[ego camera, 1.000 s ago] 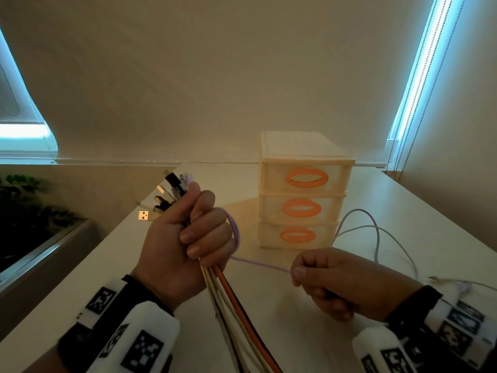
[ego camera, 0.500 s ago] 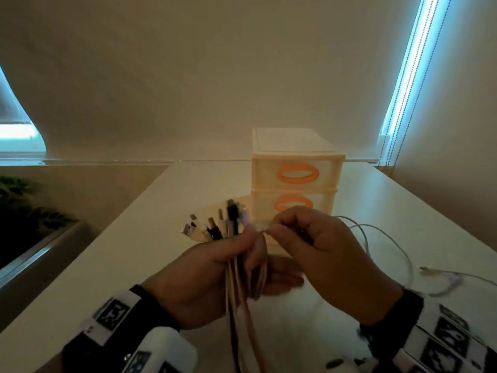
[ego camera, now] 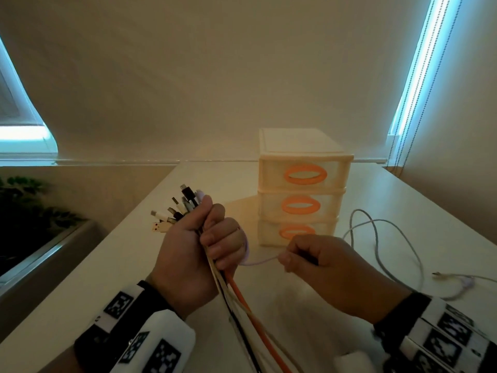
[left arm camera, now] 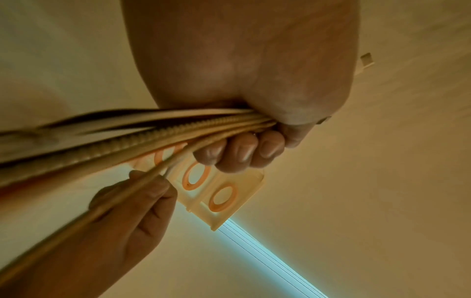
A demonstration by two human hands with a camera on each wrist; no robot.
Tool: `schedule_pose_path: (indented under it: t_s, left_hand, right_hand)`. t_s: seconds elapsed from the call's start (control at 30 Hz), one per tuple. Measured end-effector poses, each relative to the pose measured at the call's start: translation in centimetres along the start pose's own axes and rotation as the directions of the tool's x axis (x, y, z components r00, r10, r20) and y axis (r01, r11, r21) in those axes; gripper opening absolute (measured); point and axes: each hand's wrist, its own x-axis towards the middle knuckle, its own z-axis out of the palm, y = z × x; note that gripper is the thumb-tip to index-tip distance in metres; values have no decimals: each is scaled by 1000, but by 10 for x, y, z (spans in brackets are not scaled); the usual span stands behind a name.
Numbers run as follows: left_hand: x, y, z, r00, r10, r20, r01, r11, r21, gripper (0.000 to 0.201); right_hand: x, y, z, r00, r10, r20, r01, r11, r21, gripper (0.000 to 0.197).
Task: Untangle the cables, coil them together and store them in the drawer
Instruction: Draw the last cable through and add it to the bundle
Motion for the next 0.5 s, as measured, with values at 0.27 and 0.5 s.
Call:
schedule_pose_path:
  t_s: [0.27,0.5]
  left_hand:
    - [0,8,-6,998,-18,61,20,999,-40,45]
    - [-2,11,4,992,-81,99,82,997,-2,48]
  right_hand:
    - [-3,-7,-8,935,211,284,-130,951,-279,32]
    - [2,3,-13,878,303,371,-290,953,-94,28]
